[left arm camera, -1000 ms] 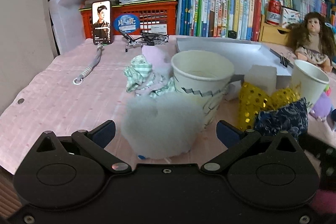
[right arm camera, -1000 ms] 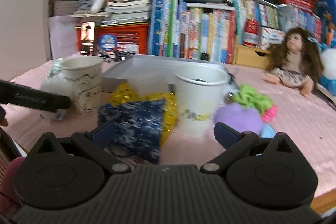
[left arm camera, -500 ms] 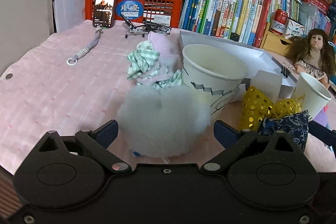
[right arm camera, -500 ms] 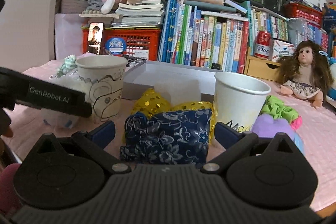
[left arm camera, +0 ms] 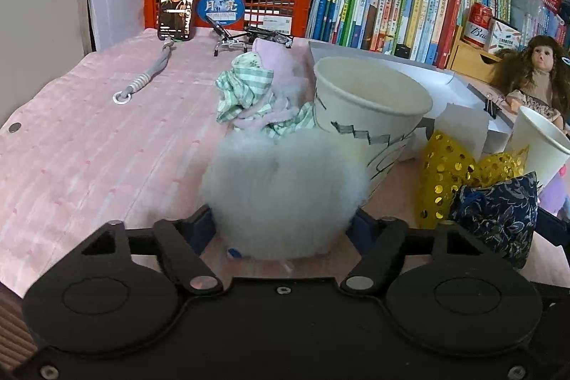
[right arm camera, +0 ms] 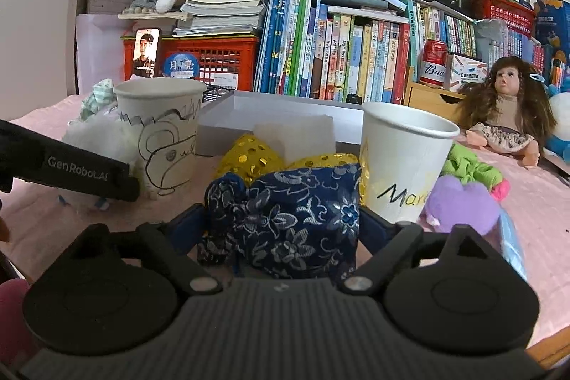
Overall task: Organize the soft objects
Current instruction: 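Carry the white ball with the left tool while the right tool carries the pouch to the grey tray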
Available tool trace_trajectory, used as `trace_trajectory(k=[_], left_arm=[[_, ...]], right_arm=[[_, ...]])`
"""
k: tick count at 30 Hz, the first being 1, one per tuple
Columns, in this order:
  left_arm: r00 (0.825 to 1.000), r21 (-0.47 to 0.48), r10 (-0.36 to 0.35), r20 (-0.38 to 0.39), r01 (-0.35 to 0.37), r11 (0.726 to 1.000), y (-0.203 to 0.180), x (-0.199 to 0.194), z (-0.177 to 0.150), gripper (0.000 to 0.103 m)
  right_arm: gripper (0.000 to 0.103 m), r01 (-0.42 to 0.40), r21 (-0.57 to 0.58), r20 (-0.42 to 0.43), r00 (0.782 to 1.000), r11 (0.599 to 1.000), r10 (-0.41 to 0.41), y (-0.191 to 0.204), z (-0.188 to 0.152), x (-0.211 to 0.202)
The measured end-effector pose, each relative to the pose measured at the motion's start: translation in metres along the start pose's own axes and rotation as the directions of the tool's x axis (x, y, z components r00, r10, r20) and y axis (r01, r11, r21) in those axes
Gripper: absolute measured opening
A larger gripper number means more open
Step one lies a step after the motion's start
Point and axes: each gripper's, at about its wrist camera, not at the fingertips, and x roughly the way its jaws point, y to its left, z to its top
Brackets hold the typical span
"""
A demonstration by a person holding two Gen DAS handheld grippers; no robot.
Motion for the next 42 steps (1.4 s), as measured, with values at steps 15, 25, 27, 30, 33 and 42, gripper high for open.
trace_trajectory(k=[15,25,27,30,33,42], left_arm=[[0.997,0.023,-0.045,0.069,0.044,0.999,-0.001,-0.053,0.003,0.063],[0.963,0.108,-0.144,0.227,0.122,0.987,-0.013,-0.09,0.062,0.063],[0.96,0.134,-0.161,0.231,0.133,0.982,-0.021,-0.089,0.08,0.063],[0.953,0.15,-0.204,0.224,0.173,0.973,-0.031,-0.083,0.104,0.063],[0.949,0.156,-0.243,0.2,0.214,0.964,-0.041,-0.073,0.126,0.063],[0.955,0.177,-0.262,0.142,0.236,0.956,-0.073,-0.042,0.169,0.063]], right_arm=[[0.073,-0.083,0.003,0.033,0.996,0.997,0.083,-0.02,0.014,-0.032],[0.069,-0.198,0.133,0.053,0.98,0.971,0.193,-0.064,0.067,-0.041],[0.069,-0.221,0.17,0.044,0.975,0.96,0.217,-0.076,0.082,-0.037],[0.069,-0.231,0.183,0.043,0.973,0.956,0.227,-0.089,0.102,-0.029],[0.069,-0.216,0.151,0.045,0.976,0.965,0.212,-0.097,0.119,-0.021],[0.069,-0.156,0.107,-0.011,0.987,0.982,0.158,-0.115,0.147,0.017]])
